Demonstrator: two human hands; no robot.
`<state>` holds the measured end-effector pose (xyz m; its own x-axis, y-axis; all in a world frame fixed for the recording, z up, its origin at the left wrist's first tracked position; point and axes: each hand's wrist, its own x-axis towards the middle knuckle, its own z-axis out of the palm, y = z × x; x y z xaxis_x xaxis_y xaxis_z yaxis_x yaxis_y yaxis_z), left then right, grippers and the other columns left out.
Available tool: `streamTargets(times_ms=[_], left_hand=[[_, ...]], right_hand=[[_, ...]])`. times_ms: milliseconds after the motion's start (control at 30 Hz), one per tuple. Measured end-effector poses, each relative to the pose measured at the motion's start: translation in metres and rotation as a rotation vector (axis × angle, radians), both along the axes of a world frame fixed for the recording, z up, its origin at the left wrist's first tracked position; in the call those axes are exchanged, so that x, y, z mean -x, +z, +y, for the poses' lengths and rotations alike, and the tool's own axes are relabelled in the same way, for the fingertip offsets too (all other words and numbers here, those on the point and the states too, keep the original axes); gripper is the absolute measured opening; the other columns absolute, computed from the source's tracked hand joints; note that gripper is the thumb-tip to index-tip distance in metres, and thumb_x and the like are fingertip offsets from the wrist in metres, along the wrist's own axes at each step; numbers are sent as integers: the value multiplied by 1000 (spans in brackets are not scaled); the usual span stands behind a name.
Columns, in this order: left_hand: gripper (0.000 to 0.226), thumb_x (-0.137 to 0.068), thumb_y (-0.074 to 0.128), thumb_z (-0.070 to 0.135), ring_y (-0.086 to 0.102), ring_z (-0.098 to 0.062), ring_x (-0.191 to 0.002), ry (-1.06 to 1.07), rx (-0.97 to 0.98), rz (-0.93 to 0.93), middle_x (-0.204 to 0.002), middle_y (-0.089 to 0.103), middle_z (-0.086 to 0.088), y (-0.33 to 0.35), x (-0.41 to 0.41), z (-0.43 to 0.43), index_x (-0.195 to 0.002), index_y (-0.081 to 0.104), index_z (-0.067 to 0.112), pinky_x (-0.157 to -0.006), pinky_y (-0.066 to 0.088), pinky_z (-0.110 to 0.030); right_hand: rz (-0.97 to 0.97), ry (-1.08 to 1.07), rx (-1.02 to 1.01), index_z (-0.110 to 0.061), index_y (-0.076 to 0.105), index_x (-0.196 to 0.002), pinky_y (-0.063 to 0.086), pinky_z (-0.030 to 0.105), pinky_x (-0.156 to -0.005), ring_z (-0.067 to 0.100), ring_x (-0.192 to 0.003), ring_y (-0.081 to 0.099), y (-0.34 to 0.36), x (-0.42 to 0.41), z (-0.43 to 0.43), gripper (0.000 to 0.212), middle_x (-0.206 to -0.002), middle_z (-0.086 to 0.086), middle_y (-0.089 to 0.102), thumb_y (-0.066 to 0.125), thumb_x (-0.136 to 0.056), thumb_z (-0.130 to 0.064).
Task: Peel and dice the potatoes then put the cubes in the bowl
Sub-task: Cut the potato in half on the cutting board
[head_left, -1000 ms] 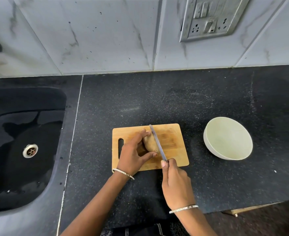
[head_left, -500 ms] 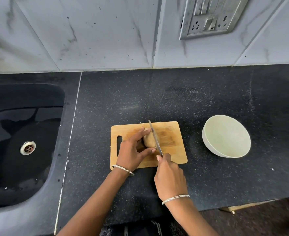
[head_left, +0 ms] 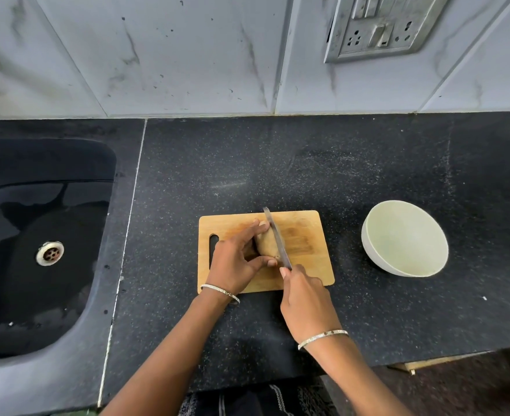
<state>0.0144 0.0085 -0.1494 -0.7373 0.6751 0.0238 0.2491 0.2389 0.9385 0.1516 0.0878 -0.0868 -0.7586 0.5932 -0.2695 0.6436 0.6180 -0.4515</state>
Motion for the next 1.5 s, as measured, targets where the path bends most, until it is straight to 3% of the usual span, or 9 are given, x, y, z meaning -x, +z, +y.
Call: streamTargets(times_ms=[300, 533, 667, 800, 1067, 1333, 1500], left_hand=[[69, -66, 88, 20, 50, -5, -127, 10, -46, -43, -137, 56, 4, -4, 0, 1, -128, 59, 27, -104, 47, -37], [70, -64, 89, 27, 50, -3, -127, 28, -13, -27, -135, 58, 10, -9, 1, 1, -126, 58, 35, -104, 46, -39], [69, -61, 90, 23, 51, -3, -126, 45, -29, -43, -132, 60, 9, -6, 0, 1, -124, 62, 26, -105, 46, -38], [66, -62, 90, 18, 55, -5, -123, 53, -57, -80, -129, 62, 10, -5, 0, 0, -122, 64, 26, -103, 47, -38], [64, -60, 90, 10, 58, -4, -118, 70, -70, -130, -125, 65, 6, 2, 0, 0, -118, 65, 24, -102, 48, -38], [61, -58, 86, -6, 60, -3, -115, 70, -110, -243, -119, 64, 11, 11, -1, 1, -113, 66, 13, -100, 50, -37], [59, -59, 83, -11, 59, -2, -115, 64, -124, -277, -120, 63, 13, 12, 0, 0, -111, 65, 11, -100, 49, -31]], right_hand=[[-37, -4, 5, -13, 51, -107, 50, 41, -69, 37, -93, 64, 2, 23, 6, 33, -100, 14, 64, 29, -105, -38], [-150, -20, -53, -14, 45, -115, 44, 38, -66, 37, -100, 63, 7, 11, -7, 34, -106, 12, 64, 24, -106, -39], [-209, -24, -110, -13, 42, -117, 39, 35, -65, 35, -103, 64, 8, 5, -13, 34, -109, 11, 65, 21, -106, -38], [-190, -26, -100, -13, 43, -117, 45, 36, -66, 33, -100, 65, 4, 14, -9, 32, -108, 11, 66, 25, -106, -37], [-181, 10, -86, -12, 44, -117, 40, 37, -65, 36, -103, 64, 0, 22, -5, 28, -111, 12, 64, 29, -106, -35], [-190, 1, -162, -13, 41, -116, 50, 38, -71, 32, -102, 67, -2, 22, -10, 30, -108, 8, 67, 24, -107, -36], [-213, 9, -192, -10, 42, -116, 53, 40, -73, 32, -101, 68, -10, 28, -11, 24, -108, 9, 68, 27, -108, -26]])
